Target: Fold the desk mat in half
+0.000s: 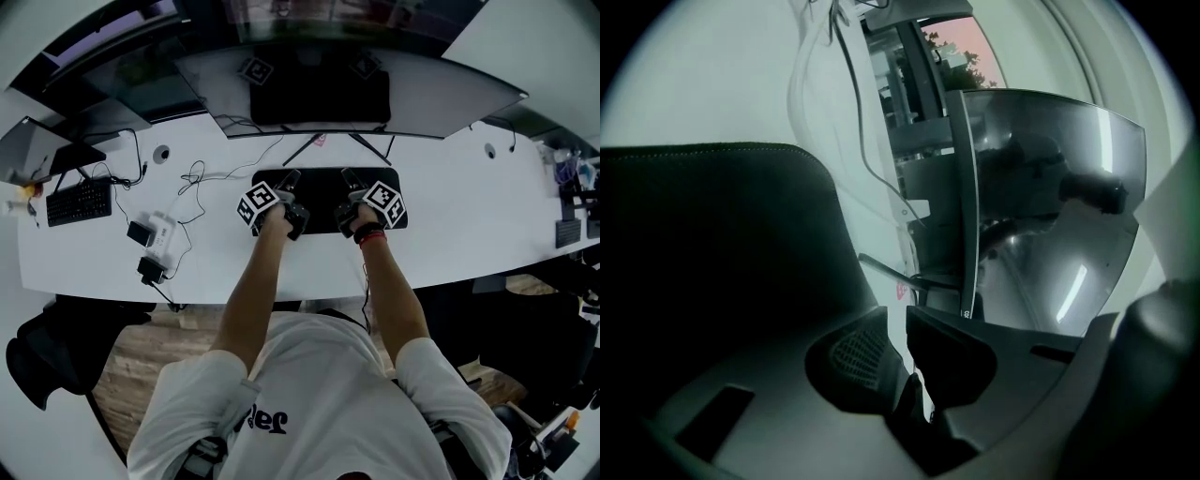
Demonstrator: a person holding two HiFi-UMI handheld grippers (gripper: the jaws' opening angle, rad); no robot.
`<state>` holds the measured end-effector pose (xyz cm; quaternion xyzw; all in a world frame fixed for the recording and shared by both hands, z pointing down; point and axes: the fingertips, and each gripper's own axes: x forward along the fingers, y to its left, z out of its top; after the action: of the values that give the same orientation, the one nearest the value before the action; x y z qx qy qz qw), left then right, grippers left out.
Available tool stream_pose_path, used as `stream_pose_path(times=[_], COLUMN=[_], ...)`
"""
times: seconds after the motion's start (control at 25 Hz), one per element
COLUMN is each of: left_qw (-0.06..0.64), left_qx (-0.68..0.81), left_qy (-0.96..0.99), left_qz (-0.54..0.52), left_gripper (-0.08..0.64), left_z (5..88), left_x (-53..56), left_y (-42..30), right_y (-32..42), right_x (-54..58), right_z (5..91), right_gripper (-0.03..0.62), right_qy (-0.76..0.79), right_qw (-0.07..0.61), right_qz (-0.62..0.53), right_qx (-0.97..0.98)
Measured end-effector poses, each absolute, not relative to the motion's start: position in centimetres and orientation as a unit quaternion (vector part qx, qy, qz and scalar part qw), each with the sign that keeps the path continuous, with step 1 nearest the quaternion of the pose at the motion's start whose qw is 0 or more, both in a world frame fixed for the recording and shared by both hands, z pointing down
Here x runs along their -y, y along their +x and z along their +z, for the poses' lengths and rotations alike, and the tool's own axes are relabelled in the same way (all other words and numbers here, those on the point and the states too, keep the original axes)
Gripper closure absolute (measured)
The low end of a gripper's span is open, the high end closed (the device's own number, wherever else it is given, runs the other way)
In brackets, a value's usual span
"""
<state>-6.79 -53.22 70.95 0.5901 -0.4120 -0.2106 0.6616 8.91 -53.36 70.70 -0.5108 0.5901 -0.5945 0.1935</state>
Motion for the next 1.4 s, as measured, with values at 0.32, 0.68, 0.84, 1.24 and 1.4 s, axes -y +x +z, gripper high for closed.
stream_pose_path(times=[0.32,0.68,0.84,1.24,1.4], left_qw=[0.622,0.567,0.556,0.497,0.459], left_qx=[0.409,0.422,0.423,0.442,0.448], left_qy=[0.644,0.696,0.704,0.743,0.765], left_qz=[-0.177,-0.129,-0.126,-0.077,-0.06], left_gripper=[0.502,0.502,0.502,0.502,0.502], left_z=[68.5,65.6,64.5,62.4,61.1], left_x=[52.1,48.7,46.4,39.5,36.5], left_y=[-5.8,-5.2,-4.9,-3.9,-3.3], right_y=[8.0,8.6,9.0,10.7,11.6], right_x=[52.2,48.4,46.0,39.2,36.3], right_z=[67.8,64.9,64.0,61.2,60.3], right_gripper=[0.514,0.514,0.514,0.523,0.528], right_qy=[-0.507,-0.517,-0.521,-0.534,-0.535], right_qw=[0.175,0.132,0.106,0.051,0.038], right_qz=[-0.551,-0.492,-0.464,-0.387,-0.362], right_qx=[-0.639,-0.688,-0.708,-0.75,-0.763])
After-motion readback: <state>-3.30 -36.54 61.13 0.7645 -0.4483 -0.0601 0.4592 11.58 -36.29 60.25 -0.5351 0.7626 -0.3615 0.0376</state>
